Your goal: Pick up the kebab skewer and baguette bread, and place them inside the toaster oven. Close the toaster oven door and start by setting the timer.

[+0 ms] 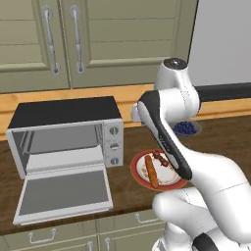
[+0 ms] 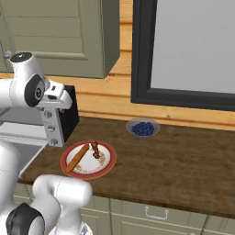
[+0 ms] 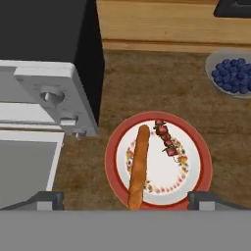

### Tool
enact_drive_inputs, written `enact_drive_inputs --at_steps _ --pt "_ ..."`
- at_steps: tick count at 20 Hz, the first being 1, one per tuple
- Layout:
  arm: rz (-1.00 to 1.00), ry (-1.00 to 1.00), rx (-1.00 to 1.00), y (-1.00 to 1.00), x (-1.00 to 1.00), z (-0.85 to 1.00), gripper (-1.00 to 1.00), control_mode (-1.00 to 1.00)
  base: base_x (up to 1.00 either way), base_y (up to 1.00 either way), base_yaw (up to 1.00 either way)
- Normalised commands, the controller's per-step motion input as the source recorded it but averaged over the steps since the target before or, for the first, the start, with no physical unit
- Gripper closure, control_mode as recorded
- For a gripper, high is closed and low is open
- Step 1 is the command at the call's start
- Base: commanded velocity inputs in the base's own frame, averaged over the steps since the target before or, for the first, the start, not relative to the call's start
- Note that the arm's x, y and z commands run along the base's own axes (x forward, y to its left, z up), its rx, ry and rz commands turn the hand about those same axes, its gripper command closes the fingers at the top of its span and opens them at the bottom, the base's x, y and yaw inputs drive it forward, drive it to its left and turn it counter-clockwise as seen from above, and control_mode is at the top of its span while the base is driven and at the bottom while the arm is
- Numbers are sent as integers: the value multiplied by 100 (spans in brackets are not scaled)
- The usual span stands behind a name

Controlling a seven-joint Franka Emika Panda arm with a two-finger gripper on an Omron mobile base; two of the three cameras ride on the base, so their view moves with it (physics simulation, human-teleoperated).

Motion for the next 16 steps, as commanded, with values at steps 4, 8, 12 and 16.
enact_drive_inputs --at_steps 4,8,12,16 --pt "0 -26 -2 98 -60 -2 -100 -100 0 0 0" --pt "0 -45 0 71 -8 0 -100 -100 0 0 0" --pt "-2 -37 0 58 -6 -15 -100 -100 0 0 0" --pt "-2 -13 9 83 -45 -22 -100 -100 0 0 0"
